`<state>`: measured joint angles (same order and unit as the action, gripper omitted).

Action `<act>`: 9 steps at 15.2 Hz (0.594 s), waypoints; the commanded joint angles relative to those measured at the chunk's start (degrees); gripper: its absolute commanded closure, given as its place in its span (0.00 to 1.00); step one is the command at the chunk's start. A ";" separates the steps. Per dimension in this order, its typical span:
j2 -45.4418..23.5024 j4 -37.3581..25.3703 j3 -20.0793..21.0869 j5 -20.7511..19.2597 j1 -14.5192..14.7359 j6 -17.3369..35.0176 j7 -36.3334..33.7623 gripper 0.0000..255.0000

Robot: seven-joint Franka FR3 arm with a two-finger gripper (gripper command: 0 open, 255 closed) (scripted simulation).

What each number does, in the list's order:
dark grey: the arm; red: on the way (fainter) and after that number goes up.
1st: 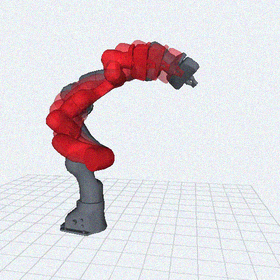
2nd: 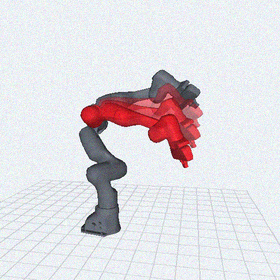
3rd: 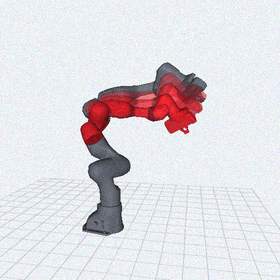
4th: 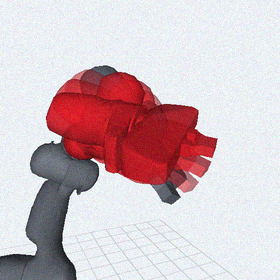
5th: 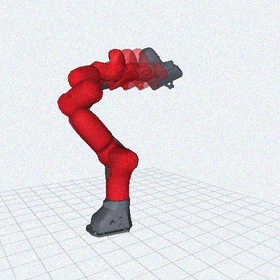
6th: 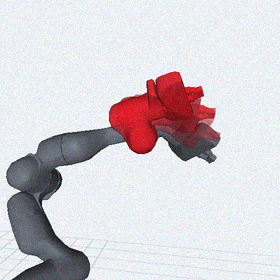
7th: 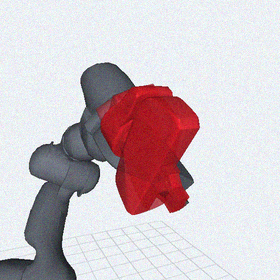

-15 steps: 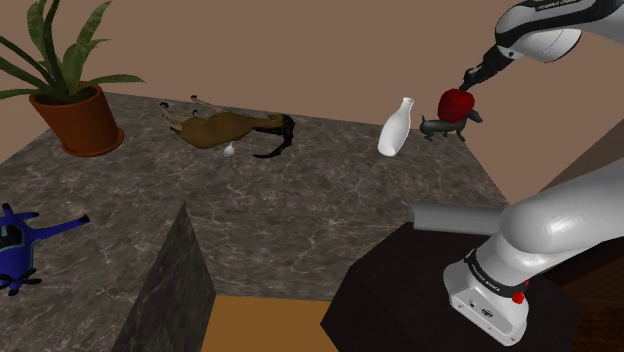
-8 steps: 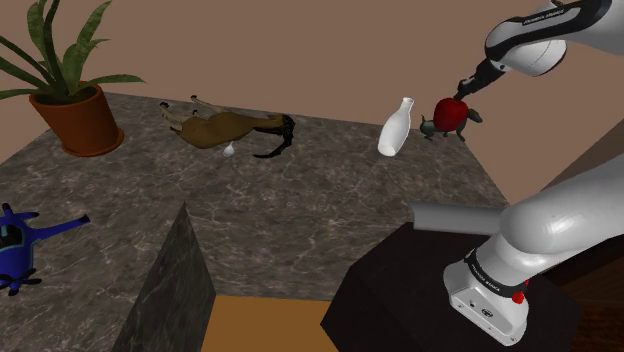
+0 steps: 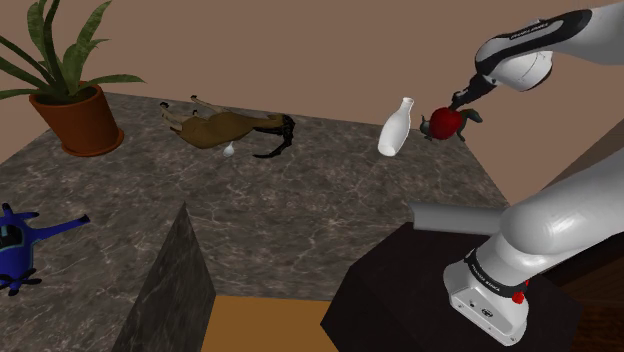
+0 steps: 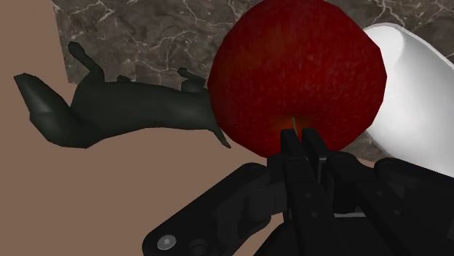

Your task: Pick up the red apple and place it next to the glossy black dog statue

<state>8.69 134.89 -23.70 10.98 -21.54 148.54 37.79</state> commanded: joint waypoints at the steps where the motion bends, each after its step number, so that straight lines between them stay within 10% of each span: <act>1: -1.04 0.61 -0.19 1.15 0.36 1.56 0.89 1.00; 9: -5.33 2.82 -1.04 7.44 1.73 7.30 6.27 1.00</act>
<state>3.81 137.34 -24.69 17.58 -19.97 155.05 43.35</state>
